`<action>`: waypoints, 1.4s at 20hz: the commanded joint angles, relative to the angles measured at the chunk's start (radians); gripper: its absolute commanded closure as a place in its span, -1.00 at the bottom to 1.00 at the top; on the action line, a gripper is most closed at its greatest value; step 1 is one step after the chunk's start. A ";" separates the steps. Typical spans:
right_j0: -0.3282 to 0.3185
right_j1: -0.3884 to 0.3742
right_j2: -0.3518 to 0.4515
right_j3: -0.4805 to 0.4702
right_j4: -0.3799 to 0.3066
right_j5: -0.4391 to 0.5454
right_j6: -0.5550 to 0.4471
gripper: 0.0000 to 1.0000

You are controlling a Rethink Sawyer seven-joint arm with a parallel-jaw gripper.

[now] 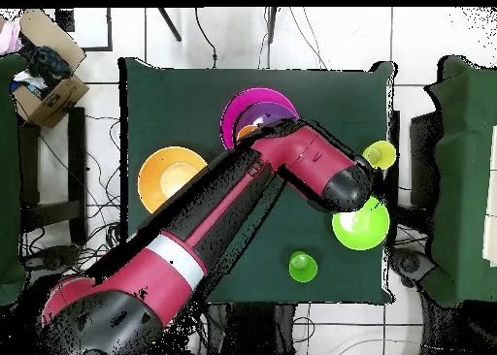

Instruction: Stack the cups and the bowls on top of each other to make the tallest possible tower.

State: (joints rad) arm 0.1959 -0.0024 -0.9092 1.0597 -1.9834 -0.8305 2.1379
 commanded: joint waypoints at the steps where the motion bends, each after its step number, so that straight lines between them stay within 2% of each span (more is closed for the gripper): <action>1: 0.041 0.087 0.153 -0.046 -0.080 0.088 -0.317 -1.00; 2: 0.003 0.071 0.179 -0.079 -0.087 -0.067 -0.220 -1.00; 3: 0.019 0.087 0.162 -0.071 -0.097 -0.016 -0.229 -1.00; 4: 0.031 0.112 0.135 -0.066 -0.102 0.039 -0.187 -1.00; 14: 0.005 0.105 0.162 -0.085 -0.117 0.054 -0.190 -1.00; 24: -0.029 0.118 0.194 -0.106 -0.100 0.144 -0.275 -1.00; 28: -0.037 0.138 0.182 -0.122 -0.127 0.141 -0.273 -1.00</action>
State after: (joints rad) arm 0.1867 0.0588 -0.9095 1.0270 -2.0816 -0.7920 2.1375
